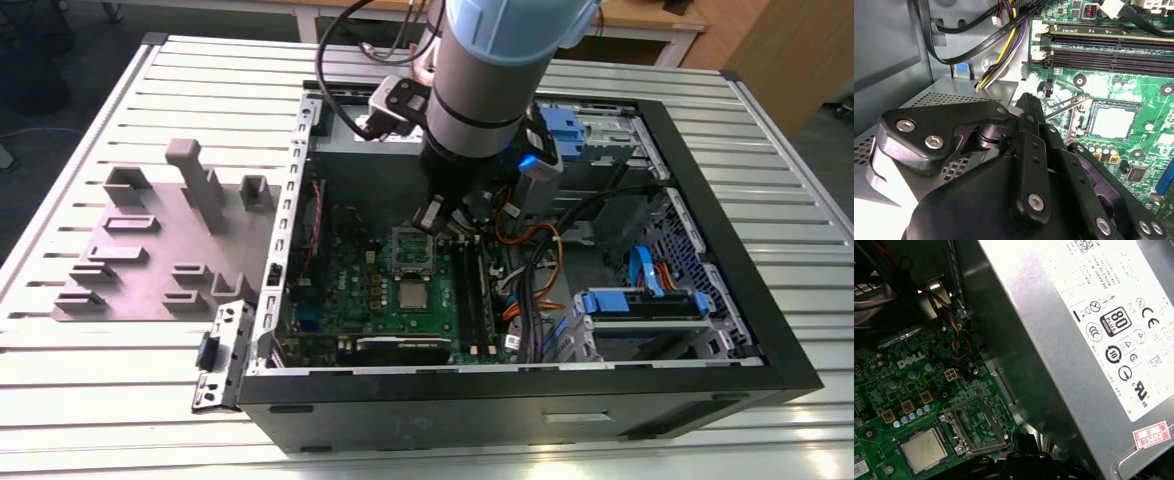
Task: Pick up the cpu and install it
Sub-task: 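Close the cpu cover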
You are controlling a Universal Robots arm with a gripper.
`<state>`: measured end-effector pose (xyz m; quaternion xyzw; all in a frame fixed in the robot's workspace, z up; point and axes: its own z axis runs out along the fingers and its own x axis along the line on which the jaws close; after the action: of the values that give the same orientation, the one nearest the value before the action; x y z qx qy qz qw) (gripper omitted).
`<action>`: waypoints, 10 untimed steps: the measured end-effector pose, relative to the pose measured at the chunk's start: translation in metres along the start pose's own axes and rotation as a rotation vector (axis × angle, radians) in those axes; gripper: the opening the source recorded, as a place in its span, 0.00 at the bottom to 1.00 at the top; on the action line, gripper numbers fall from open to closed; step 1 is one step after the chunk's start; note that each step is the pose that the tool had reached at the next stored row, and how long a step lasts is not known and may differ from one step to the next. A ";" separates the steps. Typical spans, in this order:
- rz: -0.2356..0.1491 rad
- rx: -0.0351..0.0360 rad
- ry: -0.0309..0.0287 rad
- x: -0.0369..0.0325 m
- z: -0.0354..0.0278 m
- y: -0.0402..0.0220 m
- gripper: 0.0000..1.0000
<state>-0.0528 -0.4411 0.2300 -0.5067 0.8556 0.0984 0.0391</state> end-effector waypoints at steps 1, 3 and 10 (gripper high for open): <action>-0.001 -0.0002 0.0001 0.0000 -0.0002 0.0001 0.11; -0.004 -0.0007 0.0005 0.0000 -0.0007 0.0003 0.11; -0.012 -0.0021 0.0014 -0.0002 -0.0031 0.0010 0.11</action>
<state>-0.0534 -0.4411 0.2332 -0.5120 0.8525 0.0987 0.0385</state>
